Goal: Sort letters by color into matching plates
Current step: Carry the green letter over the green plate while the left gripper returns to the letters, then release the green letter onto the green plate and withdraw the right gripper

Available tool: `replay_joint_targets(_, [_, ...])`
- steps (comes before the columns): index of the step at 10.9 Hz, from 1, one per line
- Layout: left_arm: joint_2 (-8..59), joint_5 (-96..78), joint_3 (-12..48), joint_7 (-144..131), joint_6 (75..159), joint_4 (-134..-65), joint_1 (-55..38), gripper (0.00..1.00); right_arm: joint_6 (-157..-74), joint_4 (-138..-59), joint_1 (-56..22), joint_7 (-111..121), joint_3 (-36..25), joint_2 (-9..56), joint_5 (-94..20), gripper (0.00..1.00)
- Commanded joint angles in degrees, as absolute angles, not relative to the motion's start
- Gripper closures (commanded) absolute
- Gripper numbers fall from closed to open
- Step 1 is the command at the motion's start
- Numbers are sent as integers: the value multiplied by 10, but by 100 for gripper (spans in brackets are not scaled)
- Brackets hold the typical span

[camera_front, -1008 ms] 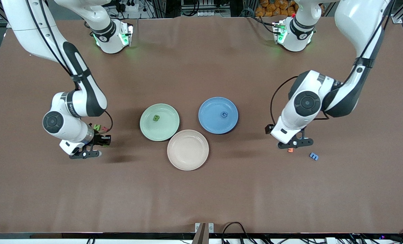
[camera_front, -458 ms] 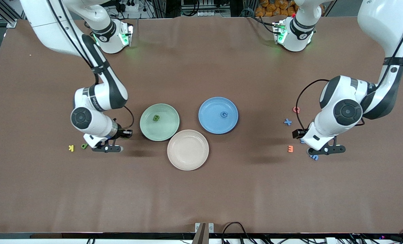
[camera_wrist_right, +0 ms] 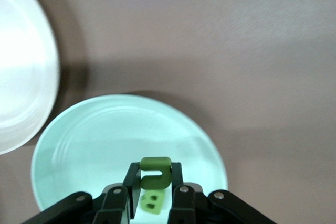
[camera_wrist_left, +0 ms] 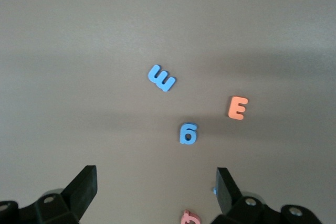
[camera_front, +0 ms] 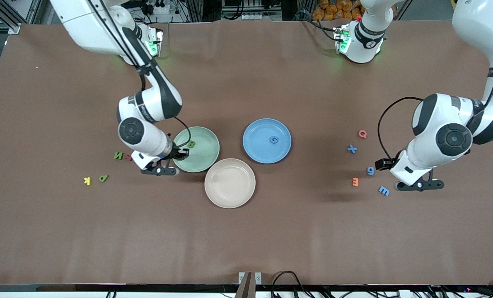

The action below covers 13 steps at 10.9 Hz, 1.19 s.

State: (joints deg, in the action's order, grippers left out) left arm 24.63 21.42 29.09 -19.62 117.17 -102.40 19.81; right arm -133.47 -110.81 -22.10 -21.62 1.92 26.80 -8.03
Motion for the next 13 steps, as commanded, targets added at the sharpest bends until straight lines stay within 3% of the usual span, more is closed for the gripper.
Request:
replay_joint_targets(1, [214, 217, 300, -172, 1167, -1038, 206, 0, -1333, -1126, -262, -258, 17, 254, -94, 78])
replay_joint_targets(3, [214, 217, 300, -149, 1167, -1038, 229, 0, -1332, -1126, -276, -268, 17, 256, -94, 75])
replay_joint_targets(4, [215, 216, 300, -123, 1167, -1038, 246, 0, -1332, -1126, -276, -270, 17, 256, -93, 31])
replay_joint_targets(5, [217, 217, 300, -107, 1167, -1038, 260, 0, -1327, -1126, -276, -274, 16, 256, -93, 0])
replay_joint_targets(9, [244, 219, 299, -102, 1204, -1049, 279, 0, -1302, -1124, -254, -261, 3, 243, -89, 0])
replay_joint_targets(13, [274, 253, 297, -25, 1322, -1073, 285, 0, -1277, -1114, -173, -204, -17, 236, -86, 0])
